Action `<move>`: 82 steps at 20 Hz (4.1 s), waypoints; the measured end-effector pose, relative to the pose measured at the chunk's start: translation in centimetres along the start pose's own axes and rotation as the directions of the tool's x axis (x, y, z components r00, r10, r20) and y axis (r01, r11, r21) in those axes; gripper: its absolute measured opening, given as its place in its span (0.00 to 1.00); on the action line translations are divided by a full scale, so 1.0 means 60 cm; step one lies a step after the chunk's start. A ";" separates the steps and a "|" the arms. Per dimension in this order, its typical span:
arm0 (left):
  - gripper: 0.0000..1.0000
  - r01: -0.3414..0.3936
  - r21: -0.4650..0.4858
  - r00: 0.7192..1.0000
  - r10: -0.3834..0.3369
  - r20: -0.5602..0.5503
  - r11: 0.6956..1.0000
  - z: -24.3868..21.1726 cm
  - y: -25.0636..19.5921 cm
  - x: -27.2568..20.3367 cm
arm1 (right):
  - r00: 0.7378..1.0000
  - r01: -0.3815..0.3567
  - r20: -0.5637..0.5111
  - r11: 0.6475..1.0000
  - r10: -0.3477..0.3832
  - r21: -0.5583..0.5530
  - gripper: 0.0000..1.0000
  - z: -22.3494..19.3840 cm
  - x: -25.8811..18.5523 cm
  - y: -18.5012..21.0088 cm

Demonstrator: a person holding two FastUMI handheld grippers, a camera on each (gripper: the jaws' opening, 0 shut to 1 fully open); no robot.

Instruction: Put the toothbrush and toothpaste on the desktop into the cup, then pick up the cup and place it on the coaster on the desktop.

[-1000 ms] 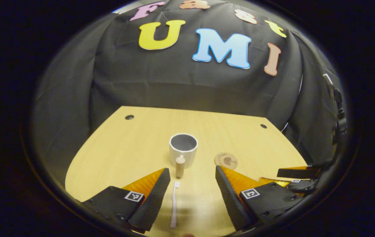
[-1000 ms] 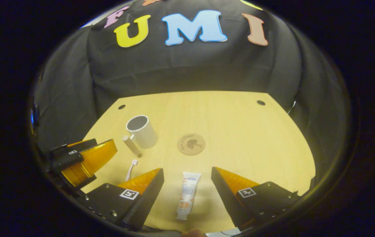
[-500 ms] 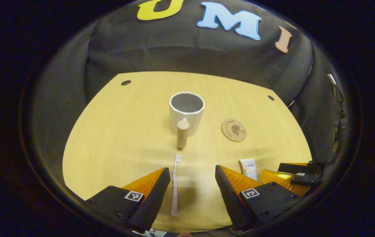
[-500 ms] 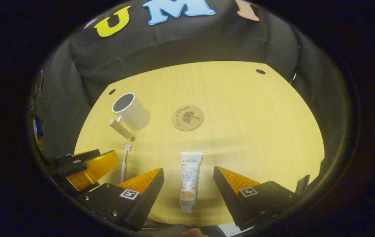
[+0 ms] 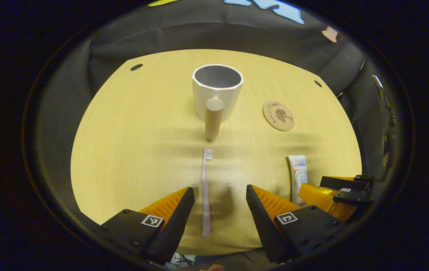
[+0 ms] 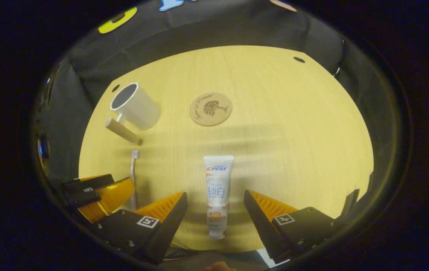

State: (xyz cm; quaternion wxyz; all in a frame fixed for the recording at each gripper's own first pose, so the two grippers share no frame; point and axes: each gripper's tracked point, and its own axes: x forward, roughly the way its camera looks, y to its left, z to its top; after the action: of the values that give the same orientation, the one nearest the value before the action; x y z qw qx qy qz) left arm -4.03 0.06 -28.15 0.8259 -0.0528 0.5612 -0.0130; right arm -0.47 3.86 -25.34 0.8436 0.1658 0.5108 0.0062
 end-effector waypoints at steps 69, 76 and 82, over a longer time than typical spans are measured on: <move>0.11 0.045 -0.049 0.866 -0.014 0.499 0.998 0.122 0.048 -0.156 | 0.878 -0.068 0.446 0.968 0.173 -0.241 0.19 0.144 -0.129 0.071; 0.10 0.066 -0.018 0.792 -0.041 0.609 0.998 0.207 0.036 -0.190 | 0.815 -0.053 0.543 0.960 0.201 -0.276 0.19 0.192 -0.168 0.093; 0.10 0.068 0.028 0.688 -0.067 0.723 0.997 0.282 0.028 -0.234 | 0.779 -0.044 0.591 0.959 0.209 -0.281 0.19 0.224 -0.184 0.102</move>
State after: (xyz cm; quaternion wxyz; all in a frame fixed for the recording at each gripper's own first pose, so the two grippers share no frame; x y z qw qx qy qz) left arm 6.42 4.09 -9.17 0.9790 -0.0747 0.1887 -0.0213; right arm 6.86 3.96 -8.42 0.9752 0.0848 0.1908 0.0736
